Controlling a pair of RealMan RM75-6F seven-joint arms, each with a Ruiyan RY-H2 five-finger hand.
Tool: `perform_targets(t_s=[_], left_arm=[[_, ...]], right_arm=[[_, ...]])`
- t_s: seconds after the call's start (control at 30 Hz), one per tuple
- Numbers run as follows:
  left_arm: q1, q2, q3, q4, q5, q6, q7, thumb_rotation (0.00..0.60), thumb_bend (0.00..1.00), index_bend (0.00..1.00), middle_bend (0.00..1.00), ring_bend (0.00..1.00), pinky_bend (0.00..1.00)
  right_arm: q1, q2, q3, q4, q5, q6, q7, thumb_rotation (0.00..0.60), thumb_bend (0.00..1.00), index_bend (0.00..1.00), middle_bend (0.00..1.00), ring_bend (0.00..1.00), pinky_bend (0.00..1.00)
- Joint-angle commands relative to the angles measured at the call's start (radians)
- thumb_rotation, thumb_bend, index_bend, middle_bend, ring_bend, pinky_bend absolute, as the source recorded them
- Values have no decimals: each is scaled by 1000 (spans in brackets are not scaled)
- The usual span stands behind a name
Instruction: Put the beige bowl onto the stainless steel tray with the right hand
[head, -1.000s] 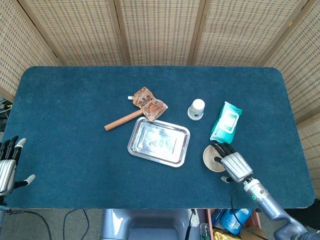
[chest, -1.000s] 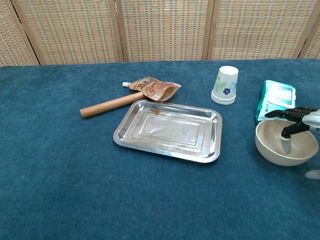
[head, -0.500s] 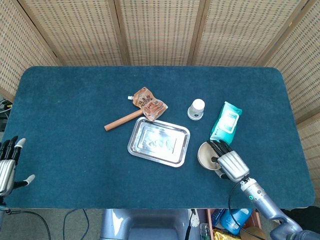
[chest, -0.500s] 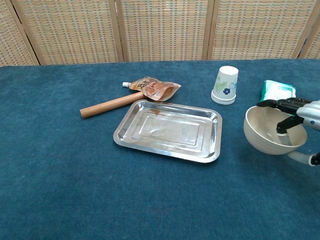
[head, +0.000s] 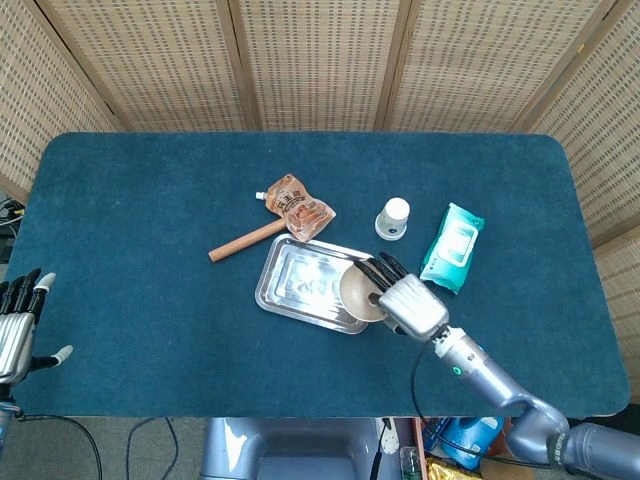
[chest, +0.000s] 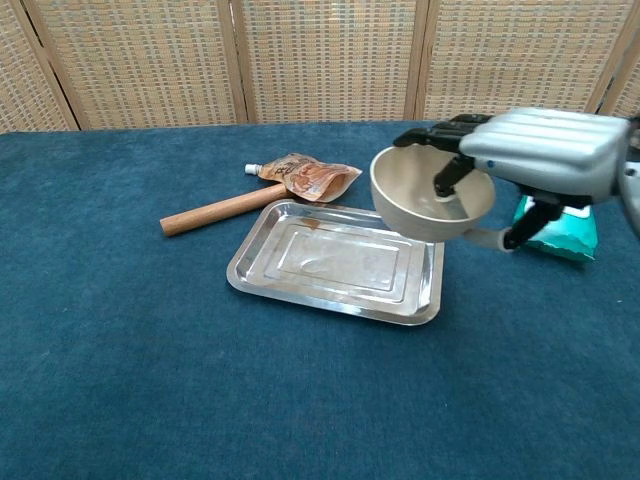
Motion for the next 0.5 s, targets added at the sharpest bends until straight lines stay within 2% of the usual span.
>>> perform_targets(t_s=[0.03,0.1,0.27,0.37,0.5], left_arm=[[-4,2,-2,1,-1,-5,-14,600,0,0,0,0,0],[-7,3,-5,7,-9,-10,-18,600,0,0,0,0,0],[-16,2,-17,20,-50,-27,-25,600,0,0,0,0,0],[-19,3,-23,25,-67,-32,-31,600,0,0,0,0,0],[-26,1,-28,35,-88,-43,-36,600,0,0,0,0,0]], right_arm=[[127,-84,90,22,146,-142,-152,600,529,682,0,0,0],[178,-150,116,85,224,-184,-219,600,529,682,0,0,0],[269,-294,141,235,398,-216,-360,600,529,682,0,0,8],[304,-358,139,305,480,-220,-399,600,529,682,0,0,14],[328,-406,121,372,529,-219,-416,600,529,682,0,0,14]])
